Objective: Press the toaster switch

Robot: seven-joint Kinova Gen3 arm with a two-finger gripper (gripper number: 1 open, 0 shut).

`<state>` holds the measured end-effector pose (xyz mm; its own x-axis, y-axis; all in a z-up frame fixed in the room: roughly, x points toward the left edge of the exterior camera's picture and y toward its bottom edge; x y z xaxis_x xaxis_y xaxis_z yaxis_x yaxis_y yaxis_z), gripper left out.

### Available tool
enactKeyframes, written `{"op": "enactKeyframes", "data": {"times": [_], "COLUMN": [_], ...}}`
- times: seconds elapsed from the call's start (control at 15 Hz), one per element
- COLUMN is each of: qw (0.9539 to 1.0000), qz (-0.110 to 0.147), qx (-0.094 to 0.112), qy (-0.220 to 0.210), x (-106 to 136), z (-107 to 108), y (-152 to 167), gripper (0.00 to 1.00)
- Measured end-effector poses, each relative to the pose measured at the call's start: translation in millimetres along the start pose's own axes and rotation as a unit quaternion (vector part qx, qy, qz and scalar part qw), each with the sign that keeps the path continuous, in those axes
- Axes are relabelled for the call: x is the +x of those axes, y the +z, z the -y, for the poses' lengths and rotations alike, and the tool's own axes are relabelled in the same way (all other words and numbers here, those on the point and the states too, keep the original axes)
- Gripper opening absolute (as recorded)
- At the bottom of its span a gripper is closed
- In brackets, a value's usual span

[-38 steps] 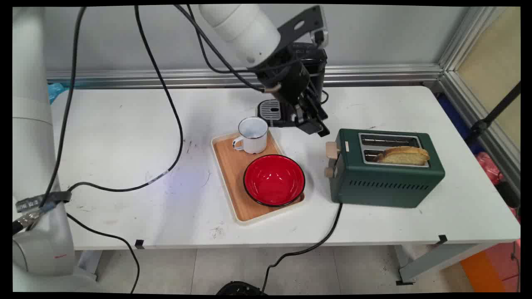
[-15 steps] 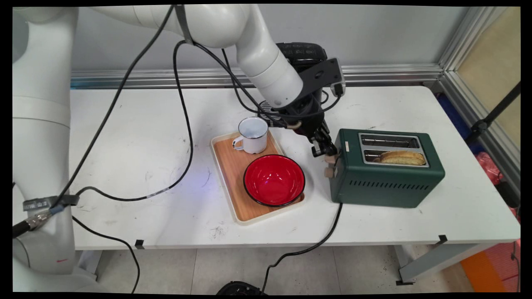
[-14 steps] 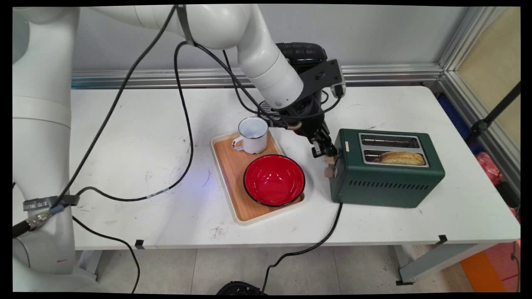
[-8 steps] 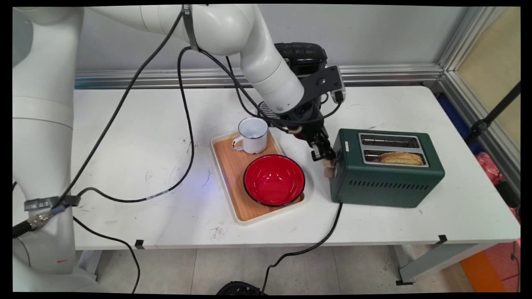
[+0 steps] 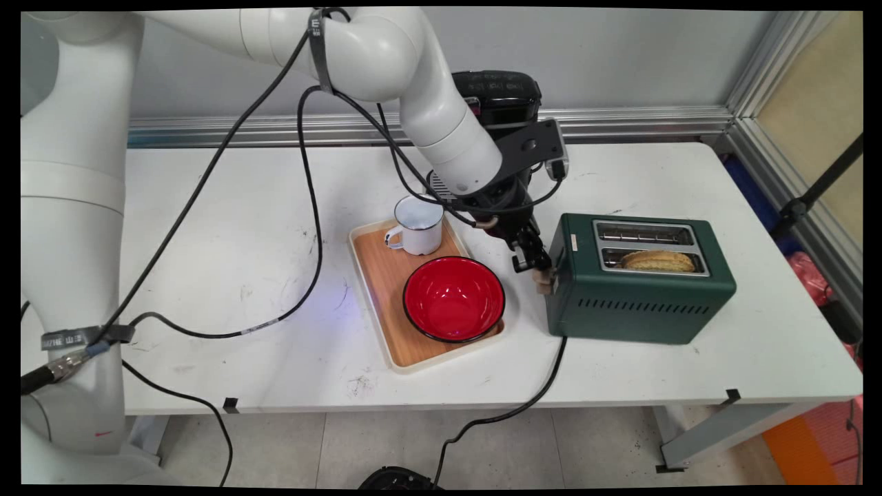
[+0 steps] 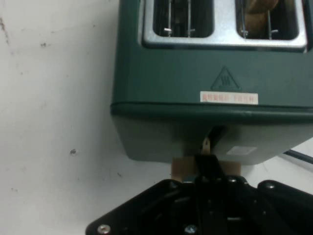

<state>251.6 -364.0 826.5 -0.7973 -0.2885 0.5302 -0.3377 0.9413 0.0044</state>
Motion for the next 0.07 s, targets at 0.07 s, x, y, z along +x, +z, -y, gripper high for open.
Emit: {"op": "enactKeyframes", "data": {"times": [0.07], "qw": [1.0], "qz": [0.001], "qx": [0.0], "qy": [0.0], "x": [-1.3], "z": [0.3], "y": [0.6], "gripper": [0.0]}}
